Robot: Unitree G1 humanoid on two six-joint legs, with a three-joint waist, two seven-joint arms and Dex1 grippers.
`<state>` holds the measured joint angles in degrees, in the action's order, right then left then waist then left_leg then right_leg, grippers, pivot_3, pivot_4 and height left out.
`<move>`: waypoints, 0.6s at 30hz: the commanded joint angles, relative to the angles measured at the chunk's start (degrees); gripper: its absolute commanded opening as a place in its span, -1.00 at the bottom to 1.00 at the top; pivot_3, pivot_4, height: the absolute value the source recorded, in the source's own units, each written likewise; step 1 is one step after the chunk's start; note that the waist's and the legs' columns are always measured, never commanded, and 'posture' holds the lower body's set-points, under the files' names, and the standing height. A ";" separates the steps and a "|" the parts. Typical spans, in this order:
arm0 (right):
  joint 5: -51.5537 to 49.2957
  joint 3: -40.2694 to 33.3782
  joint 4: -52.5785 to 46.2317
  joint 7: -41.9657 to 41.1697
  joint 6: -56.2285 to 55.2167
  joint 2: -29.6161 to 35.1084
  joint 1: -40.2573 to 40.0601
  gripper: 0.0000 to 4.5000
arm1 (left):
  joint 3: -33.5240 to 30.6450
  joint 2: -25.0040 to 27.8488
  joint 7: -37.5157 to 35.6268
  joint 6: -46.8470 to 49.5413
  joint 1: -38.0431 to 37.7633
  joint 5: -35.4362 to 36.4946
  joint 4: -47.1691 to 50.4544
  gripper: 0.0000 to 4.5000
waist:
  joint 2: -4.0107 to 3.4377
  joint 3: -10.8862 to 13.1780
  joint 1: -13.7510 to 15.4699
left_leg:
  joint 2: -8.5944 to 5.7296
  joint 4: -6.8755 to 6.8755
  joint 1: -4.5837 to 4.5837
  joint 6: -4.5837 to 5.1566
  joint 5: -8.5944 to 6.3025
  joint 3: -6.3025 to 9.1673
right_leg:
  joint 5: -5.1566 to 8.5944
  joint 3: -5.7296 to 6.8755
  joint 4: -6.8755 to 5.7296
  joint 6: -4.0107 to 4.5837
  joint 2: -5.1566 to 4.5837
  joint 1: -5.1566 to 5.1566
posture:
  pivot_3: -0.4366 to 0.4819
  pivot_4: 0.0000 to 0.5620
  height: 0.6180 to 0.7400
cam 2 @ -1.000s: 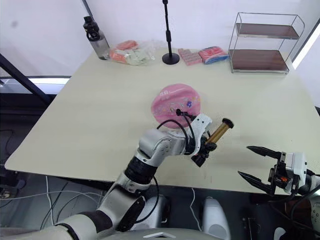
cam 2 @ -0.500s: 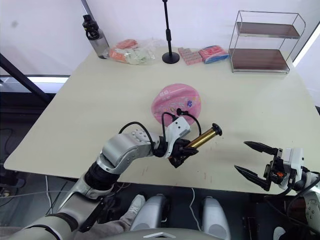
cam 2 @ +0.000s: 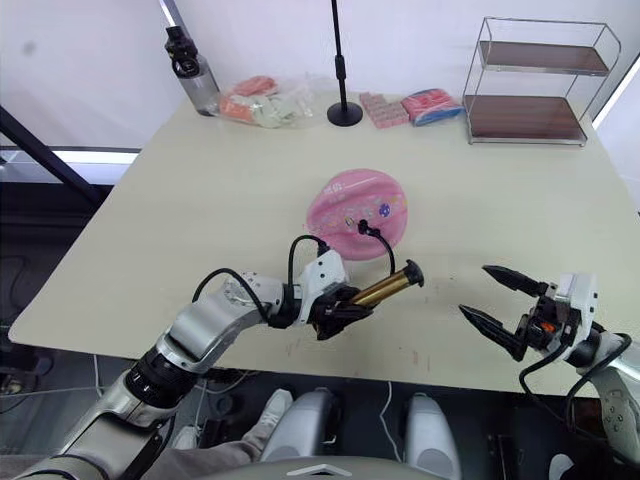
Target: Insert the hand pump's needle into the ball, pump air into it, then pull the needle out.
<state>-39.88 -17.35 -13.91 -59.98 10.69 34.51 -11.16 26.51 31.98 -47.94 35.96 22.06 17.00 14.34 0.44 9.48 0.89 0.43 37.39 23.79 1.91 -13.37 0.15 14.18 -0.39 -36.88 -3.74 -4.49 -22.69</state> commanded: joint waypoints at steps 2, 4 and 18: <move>-4.35 1.06 -6.21 8.54 8.74 -1.28 1.96 1.00 | -3.01 -1.07 -1.44 -7.85 -2.11 -0.62 -0.51 -0.50 | 0.00 0.00 -0.08 | -0.17 0.02 -0.02 0.22 -0.16 -0.18 | 0.04 -0.36 0.00 -0.12 -0.16 -0.06 | -0.05 -0.47 1.00; -6.41 1.24 -8.04 11.80 12.44 -1.98 2.67 1.00 | -3.73 -1.96 -1.70 -9.96 -2.82 -0.61 -1.22 -0.50 | 0.03 0.01 -0.06 | -0.41 0.08 -0.02 0.43 -0.30 -0.33 | 0.00 -0.69 0.01 -0.34 -0.40 -0.19 | -0.05 -0.47 1.00; -23.57 3.88 -17.55 36.29 27.32 -12.30 6.93 1.00 | -6.50 -7.02 -0.68 -20.40 -7.10 -2.90 -4.24 -0.50 | 0.38 -0.02 -0.41 | -0.52 1.18 -0.04 1.83 -1.18 -2.67 | -0.59 -3.23 0.06 -1.46 -0.53 -0.73 | -0.05 -0.47 1.00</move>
<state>-61.24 -13.89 -29.09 -26.99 38.02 23.25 -5.45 20.76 25.59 -48.53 17.77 15.07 14.29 9.15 0.82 9.46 0.48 -0.08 38.57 23.75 3.78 -14.58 -2.72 13.54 -3.80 -36.83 -5.26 -5.01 -23.52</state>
